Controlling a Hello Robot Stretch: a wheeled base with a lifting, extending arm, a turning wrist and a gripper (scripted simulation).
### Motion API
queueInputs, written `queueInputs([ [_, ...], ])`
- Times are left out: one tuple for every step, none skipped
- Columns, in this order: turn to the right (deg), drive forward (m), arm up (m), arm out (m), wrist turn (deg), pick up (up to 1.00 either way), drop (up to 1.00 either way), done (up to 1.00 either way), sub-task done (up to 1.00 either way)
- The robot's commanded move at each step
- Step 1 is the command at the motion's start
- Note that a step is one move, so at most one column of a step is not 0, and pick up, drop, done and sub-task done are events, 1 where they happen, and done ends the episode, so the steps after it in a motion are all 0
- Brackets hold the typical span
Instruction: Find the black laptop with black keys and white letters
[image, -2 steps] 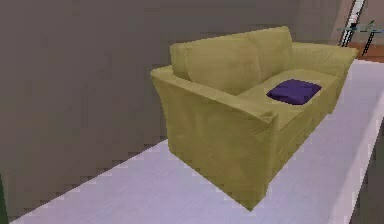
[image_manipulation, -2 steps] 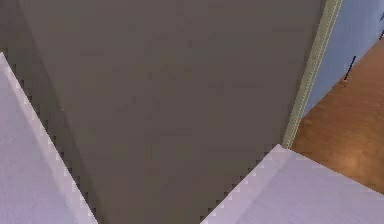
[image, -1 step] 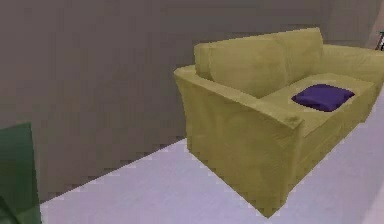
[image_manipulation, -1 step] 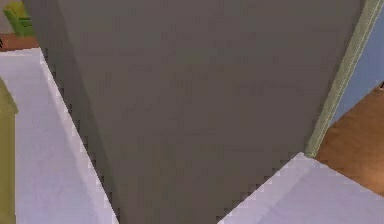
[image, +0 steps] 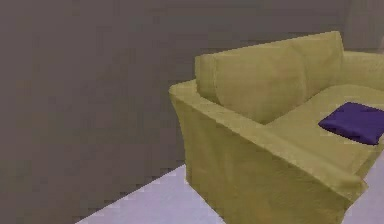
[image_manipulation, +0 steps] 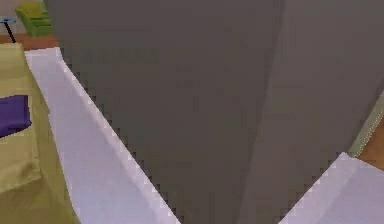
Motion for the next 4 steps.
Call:
queueInputs([
  [-45.0,0.0,0.0,0.0,0.0,0.0,0.0,0.0,0.0],
  [-30.0,0.0,0.0,0.0,0.0,0.0,0.0,0.0,0.0],
  [0.0,0.05,0.0,0.0,0.0,0.0,0.0,0.0,0.0],
  [-12.0,0.0,0.0,0.0,0.0,0.0,0.0,0.0,0.0],
])
